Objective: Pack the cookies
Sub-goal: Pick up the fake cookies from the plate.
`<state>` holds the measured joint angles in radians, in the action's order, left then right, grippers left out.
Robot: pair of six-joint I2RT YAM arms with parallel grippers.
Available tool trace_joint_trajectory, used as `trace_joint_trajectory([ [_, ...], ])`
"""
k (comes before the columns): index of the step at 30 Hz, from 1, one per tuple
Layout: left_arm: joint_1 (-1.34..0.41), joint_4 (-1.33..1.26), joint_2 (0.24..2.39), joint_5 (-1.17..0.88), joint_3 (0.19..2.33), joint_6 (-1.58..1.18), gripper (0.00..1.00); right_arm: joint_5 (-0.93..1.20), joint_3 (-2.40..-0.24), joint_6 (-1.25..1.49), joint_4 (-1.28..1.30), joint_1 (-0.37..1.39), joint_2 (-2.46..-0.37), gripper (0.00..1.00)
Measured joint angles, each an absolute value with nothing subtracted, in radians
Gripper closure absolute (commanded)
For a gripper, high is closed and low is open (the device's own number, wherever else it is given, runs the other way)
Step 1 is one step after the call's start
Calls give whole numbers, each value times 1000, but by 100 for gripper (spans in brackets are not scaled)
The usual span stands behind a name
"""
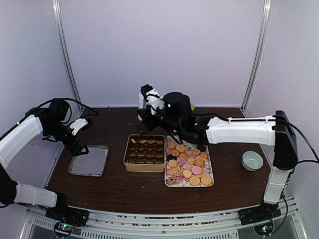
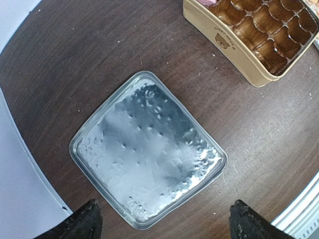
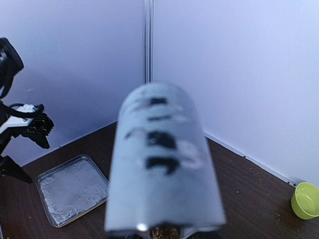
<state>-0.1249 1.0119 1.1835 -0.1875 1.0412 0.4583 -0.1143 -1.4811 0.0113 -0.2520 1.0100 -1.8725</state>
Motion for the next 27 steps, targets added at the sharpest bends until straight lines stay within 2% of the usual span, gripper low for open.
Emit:
trace_joint_trajectory([
  [6,-125,1013,1183,-183,1042,458,9,-156,-1177,30,-340,1010,-1594,72],
  [14,-125,1013,1184,-181,1061,458,9,-258,-825,75,-350,1045,-1383,71],
  [22,-125,1013,1185,-182,1076,458,9,-295,-745,121,-364,1078,-1345,68],
  [27,-125,1013,1185,-181,1076,458,9,-300,-746,135,-402,1078,-1367,61],
])
